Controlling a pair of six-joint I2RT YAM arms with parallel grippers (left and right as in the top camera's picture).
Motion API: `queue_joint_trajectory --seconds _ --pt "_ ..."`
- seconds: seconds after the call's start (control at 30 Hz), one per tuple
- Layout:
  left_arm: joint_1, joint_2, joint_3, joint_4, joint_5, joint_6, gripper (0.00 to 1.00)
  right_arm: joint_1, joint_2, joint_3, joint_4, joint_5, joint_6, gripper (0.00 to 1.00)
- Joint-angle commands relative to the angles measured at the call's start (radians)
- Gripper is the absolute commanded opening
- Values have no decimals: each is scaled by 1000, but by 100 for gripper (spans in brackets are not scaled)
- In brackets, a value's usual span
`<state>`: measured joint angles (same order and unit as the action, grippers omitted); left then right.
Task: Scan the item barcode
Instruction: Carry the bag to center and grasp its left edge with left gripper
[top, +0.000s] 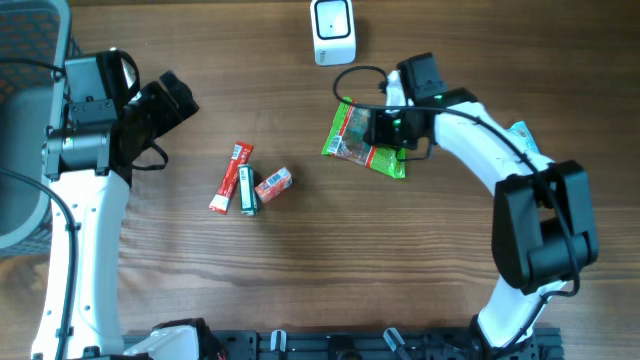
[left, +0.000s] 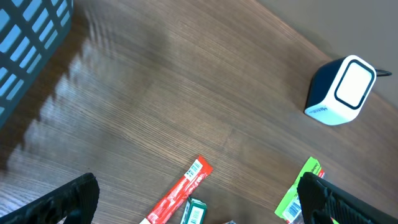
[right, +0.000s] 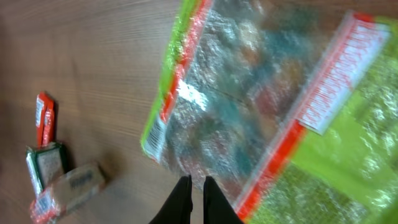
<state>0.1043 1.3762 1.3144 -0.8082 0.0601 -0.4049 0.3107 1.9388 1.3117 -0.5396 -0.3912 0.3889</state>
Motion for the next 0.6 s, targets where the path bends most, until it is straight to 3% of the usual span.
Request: queue_joint_trajectory --seconds 0.0,0.07,0.23,0.3,0.43,0.57 --pt "5 -7 14 22 -6 4 100 84 2 16 64 249 110 8" --pt "5 -7 14 22 32 3 100 119 9 16 84 367 162 8" --pt "5 -7 14 -40 83 4 100 124 47 16 83 403 165 5" --pt "2 0 14 -45 174 4 100 124 80 16 119 447 164 5" --pt "-45 37 11 -49 223 4 100 124 120 16 161 444 161 5" --pt "-125 98 11 -53 222 4 100 124 116 16 72 364 161 4"
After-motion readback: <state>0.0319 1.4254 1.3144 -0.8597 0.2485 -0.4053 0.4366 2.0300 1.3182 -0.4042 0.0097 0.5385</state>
